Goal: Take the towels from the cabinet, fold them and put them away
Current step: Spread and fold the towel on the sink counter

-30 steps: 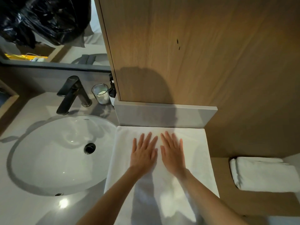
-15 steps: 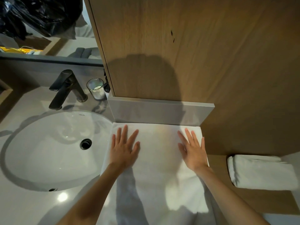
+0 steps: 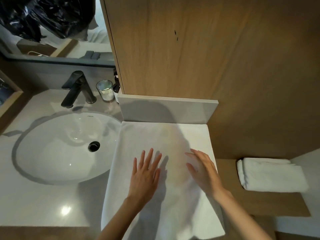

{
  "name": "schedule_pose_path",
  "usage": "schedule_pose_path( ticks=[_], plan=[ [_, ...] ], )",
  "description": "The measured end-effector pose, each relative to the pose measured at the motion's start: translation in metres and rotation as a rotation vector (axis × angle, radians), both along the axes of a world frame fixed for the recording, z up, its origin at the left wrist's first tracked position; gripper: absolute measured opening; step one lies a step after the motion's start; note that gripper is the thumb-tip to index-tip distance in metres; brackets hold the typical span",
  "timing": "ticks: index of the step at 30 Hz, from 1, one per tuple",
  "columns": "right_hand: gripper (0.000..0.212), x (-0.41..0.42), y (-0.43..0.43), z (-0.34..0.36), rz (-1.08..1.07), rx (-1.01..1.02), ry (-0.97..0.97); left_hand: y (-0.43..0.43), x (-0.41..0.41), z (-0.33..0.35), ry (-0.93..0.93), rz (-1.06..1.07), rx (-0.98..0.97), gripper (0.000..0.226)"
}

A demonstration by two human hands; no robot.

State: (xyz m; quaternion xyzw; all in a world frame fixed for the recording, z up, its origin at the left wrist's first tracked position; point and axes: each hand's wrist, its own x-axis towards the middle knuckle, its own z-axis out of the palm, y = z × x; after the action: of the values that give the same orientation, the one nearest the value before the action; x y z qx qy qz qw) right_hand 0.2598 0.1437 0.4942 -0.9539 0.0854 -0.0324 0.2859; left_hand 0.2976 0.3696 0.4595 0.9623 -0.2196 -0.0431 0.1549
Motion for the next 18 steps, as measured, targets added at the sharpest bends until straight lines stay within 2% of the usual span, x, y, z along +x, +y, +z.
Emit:
schedule_pose_path(
  ticks=[5, 9, 11, 18],
  plan=[
    [0.035, -0.043, 0.012, 0.000, -0.023, -0.024, 0.081, 0.015, -0.034, -0.006, 0.041, -0.089, 0.002, 0.054],
    [0.035, -0.083, 0.023, 0.005, -0.098, -0.014, 0.109, 0.028, -0.062, 0.004, 0.154, -0.101, 0.079, 0.066],
    [0.035, -0.099, 0.025, 0.006, -0.173, -0.027, 0.132, 0.032, -0.072, 0.010, 0.197, -0.083, 0.142, 0.070],
    [0.040, -0.138, 0.023, -0.005, -0.482, 0.142, 0.192, 0.041, -0.078, 0.012, 0.187, -0.100, 0.193, 0.058]
  ],
)
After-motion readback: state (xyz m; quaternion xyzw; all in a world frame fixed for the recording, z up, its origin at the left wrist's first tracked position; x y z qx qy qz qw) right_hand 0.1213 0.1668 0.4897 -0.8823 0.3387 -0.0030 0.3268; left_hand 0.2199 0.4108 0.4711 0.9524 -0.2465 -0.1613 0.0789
